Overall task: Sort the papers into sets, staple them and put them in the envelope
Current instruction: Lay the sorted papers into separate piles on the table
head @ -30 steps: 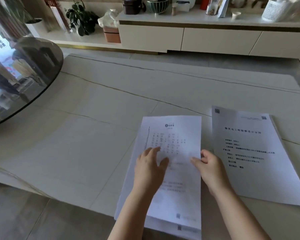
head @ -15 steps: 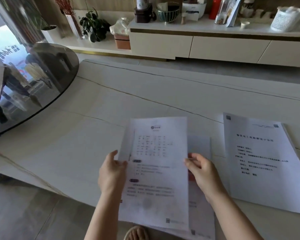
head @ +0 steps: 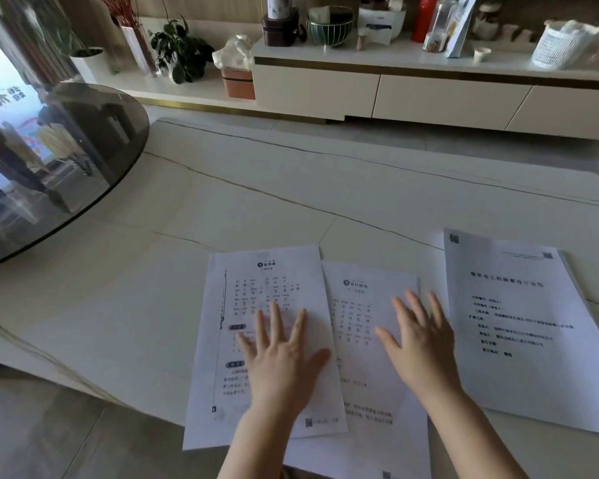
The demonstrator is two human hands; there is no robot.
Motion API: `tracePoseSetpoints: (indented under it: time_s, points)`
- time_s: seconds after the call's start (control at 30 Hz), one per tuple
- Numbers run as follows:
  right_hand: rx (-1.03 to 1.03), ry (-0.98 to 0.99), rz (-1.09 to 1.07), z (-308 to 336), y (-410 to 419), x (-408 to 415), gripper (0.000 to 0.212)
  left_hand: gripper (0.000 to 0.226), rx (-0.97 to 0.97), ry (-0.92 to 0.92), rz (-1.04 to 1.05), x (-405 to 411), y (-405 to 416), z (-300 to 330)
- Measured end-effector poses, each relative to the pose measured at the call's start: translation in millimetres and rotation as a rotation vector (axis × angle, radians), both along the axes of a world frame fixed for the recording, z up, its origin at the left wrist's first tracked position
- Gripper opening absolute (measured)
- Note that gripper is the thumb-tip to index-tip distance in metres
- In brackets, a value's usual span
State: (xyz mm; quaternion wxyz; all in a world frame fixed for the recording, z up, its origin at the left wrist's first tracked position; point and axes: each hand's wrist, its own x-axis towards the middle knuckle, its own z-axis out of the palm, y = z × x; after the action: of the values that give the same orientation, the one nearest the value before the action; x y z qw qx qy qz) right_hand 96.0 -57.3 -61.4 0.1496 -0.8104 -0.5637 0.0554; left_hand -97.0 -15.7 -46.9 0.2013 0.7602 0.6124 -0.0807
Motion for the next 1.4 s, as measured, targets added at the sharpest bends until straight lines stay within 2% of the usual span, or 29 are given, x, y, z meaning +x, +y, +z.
tracePoseSetpoints:
  time_s: [0.1, 0.13, 0.17, 0.2, 0.33, 0.53, 0.7, 0.73, 0.77, 0.83, 0.93, 1.03, 1.1, 1.13, 1.23, 1.3, 1.4]
  points:
    - [-0.295, -0.059, -0.017, 1, -1, 10, 0.109, 0.076, -0.034, 0.055, -0.06, 2, 2, -2]
    - [-0.321, -0.06, 0.005, -1, -1, 12, 0.124, 0.075, -0.037, 0.062, -0.066, -1, 4, -2]
    - [-0.325, -0.049, 0.023, -3, -1, 11, 0.13, 0.075, -0.042, 0.065, -0.068, -3, 6, 0]
    - [-0.318, -0.042, 0.025, -6, -1, 10, 0.128, 0.074, -0.05, 0.063, -0.066, -5, 7, 1]
    - [-0.255, -0.08, 0.014, -16, 2, 8, 0.095, 0.075, -0.082, 0.025, -0.047, -6, 7, 4]
    - [-0.299, -0.028, 0.043, -14, -7, 0, 0.078, 0.074, -0.08, 0.031, -0.048, -4, 7, 3]
    - [-0.156, -0.015, 0.072, -12, -6, -7, 0.059, 0.077, -0.06, 0.028, -0.045, 3, 2, 2]
    - [-0.087, -0.017, 0.102, -11, -5, -9, 0.05, 0.08, -0.056, 0.027, -0.039, 4, 1, 2]
    - [-0.027, 0.015, 0.128, -10, -4, -10, 0.051, 0.082, -0.052, 0.025, -0.031, 5, 1, 1]
    - [0.062, 0.219, 0.14, -3, -5, -9, 0.07, 0.082, -0.046, 0.018, -0.014, 6, 1, 0]
    - [0.105, 0.738, -0.002, 19, -6, -11, 0.077, 0.081, -0.045, 0.007, -0.001, 5, 2, 0]
    - [0.217, 1.033, -0.231, 29, -6, -9, 0.087, 0.082, -0.049, 0.001, 0.005, 5, 2, 0]
    - [0.159, 1.158, -0.324, 30, -10, -7, 0.086, 0.082, -0.055, -0.01, 0.016, 5, 2, 1]
    - [0.1, 1.182, -0.333, 30, -13, -7, 0.078, 0.082, -0.055, -0.016, 0.021, 5, 2, 2]
    - [-0.07, 1.064, -0.268, 23, -20, -8, 0.03, 0.082, -0.058, -0.032, 0.034, 4, 3, 3]
    - [-0.072, 0.927, -0.264, 21, -18, -5, 0.021, 0.08, -0.056, -0.029, 0.043, 0, 4, 4]
    - [0.07, 0.852, -0.324, 23, -10, 6, 0.019, 0.078, -0.048, -0.023, 0.058, -7, 6, 3]
